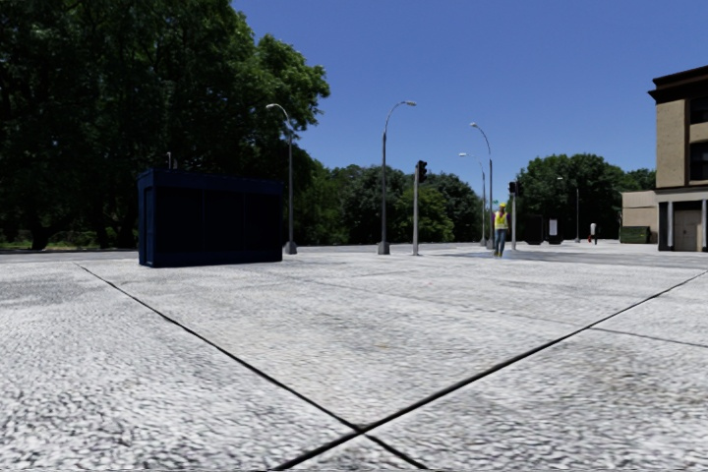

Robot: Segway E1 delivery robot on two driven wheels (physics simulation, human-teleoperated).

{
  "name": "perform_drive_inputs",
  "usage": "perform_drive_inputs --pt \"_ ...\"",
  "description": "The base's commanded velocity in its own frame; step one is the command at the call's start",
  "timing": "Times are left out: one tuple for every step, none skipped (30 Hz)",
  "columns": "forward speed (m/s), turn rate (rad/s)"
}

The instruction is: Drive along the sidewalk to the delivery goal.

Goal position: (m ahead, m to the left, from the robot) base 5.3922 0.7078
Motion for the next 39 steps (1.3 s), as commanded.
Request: perform_drive_inputs --pt "1.19 0.31" --pt "1.17 0.36" --pt "1.17 0.36" --pt "1.16 0.37" --pt "1.16 0.37" --pt "1.16 0.38" --pt "1.16 0.38" --pt "1.16 0.38" --pt "1.15 0.38" --pt "1.15 0.38" --pt "1.15 0.38" --pt "1.15 0.38" --pt "1.15 0.38" --pt "1.15 0.38" --pt "1.14 0.38" --pt "1.14 0.38" --pt "1.14 0.38" --pt "1.14 0.38" --pt "1.14 0.38" --pt "1.14 0.38" --pt "1.14 0.38" --pt "1.14 0.38" --pt "1.14 0.38" --pt "1.14 0.38" --pt "1.14 0.38" --pt "1.14 0.38" --pt "1.14 0.38" --pt "1.14 0.38" --pt "1.14 0.38" --pt "1.14 0.38" --pt "1.14 0.00" --pt "1.14 0.00" --pt "1.14 0.00" --pt "1.14 0.00" --pt "1.15 0.00" --pt "1.15 0.00" --pt "1.15 0.00" --pt "1.15 0.00" --pt "1.17 0.00"
